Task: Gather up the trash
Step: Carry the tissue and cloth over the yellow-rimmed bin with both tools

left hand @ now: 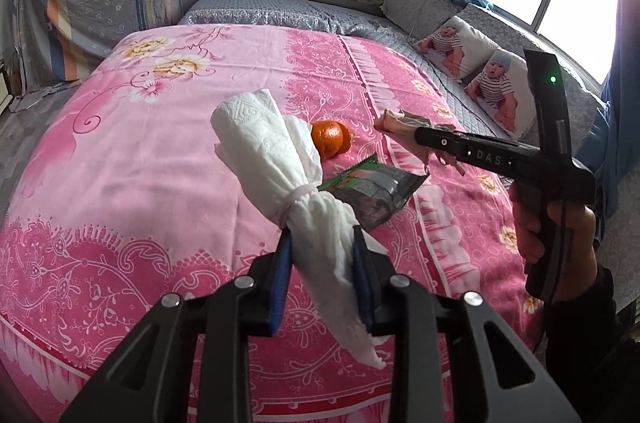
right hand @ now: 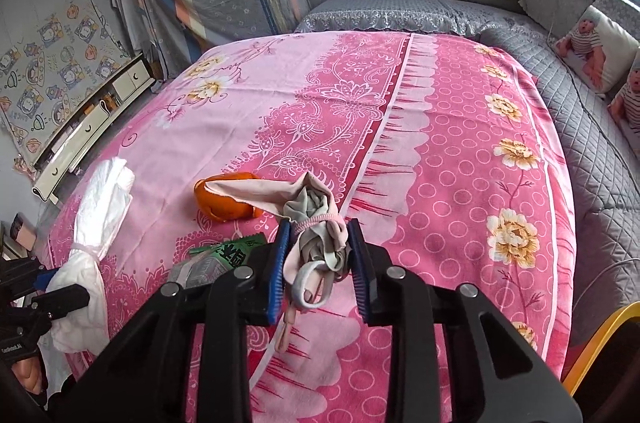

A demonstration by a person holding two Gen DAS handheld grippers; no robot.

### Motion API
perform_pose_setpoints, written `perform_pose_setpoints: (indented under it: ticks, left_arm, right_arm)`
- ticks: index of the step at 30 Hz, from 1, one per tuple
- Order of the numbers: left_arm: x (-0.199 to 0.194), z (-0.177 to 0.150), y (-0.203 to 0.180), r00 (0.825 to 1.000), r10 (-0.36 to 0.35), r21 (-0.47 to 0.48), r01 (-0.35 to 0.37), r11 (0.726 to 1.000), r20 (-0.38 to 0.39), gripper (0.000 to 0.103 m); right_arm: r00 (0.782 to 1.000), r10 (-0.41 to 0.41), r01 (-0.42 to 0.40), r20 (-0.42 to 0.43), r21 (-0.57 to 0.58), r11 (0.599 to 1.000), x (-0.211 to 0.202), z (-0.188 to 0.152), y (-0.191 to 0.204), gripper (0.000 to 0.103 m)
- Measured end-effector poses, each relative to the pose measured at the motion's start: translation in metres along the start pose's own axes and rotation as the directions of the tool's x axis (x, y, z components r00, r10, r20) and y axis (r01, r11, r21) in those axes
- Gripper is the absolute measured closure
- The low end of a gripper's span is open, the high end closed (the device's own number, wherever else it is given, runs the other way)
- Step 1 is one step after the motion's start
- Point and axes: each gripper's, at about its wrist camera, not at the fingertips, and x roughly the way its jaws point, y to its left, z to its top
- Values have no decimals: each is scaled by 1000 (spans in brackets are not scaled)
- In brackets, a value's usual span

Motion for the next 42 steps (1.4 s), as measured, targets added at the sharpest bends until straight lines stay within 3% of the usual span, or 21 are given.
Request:
perform_pose_setpoints:
  ticks: [6,20,30,42]
  left_arm:
    - [-27,14,-15,993,50,49,-55,997,107,76]
    - [-59,44,-65,971,-23,154,-14,988,236,76]
    - [-61,55,-103,964,-101,220,46,974,246,76]
    - [-43,62,-157,963,-186,298,123,947,194,76]
  right_arm:
    - [999,-11,12,53,-3,1000,-28,0,5,77]
    - [985,-46,43,164,18,999,-81,1,1,76]
    - [977,-90,76,192,79,994,-100,-8,-26,76]
    - [960,-181,141,212,193,971,-128,-31,-78,76]
